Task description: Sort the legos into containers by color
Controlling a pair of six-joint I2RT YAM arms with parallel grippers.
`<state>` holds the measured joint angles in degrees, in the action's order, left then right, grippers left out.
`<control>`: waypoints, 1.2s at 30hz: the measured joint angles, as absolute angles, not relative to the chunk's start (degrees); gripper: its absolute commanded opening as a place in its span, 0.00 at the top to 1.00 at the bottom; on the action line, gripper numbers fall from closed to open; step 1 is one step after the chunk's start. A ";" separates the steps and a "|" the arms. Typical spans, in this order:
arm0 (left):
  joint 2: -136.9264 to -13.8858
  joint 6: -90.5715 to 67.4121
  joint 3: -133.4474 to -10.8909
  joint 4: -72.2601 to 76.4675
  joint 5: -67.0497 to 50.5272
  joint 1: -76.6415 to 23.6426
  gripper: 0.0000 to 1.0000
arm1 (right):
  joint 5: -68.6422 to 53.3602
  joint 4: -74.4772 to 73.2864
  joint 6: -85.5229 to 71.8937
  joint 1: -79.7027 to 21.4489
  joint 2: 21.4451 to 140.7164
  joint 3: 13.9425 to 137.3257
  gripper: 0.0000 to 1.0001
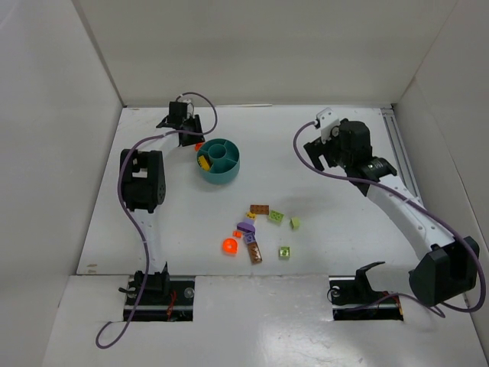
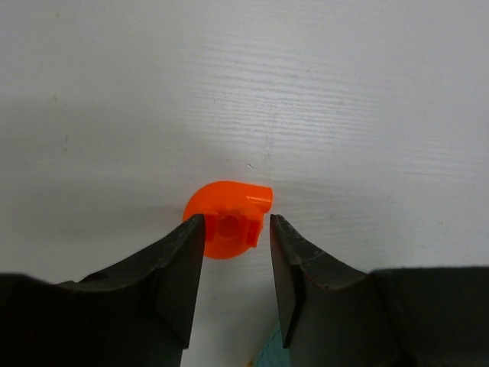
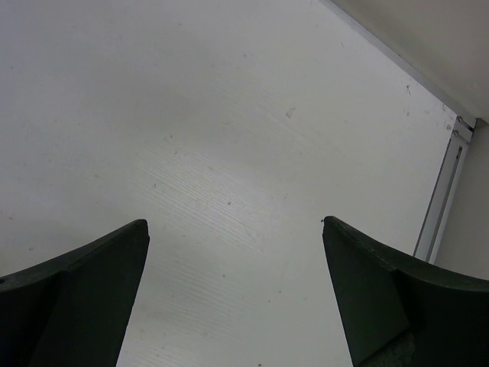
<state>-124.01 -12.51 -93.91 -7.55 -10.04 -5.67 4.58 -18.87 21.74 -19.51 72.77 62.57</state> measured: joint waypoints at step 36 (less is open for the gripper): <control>-116.31 -13.65 -86.30 -7.51 -3.99 -5.15 1.00 | 0.43 -19.05 21.21 -18.28 68.93 61.87 0.00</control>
<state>-116.31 -13.65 -86.30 -7.51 -3.99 -5.15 0.43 -19.05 21.21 -18.28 68.93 61.87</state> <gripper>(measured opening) 0.055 0.995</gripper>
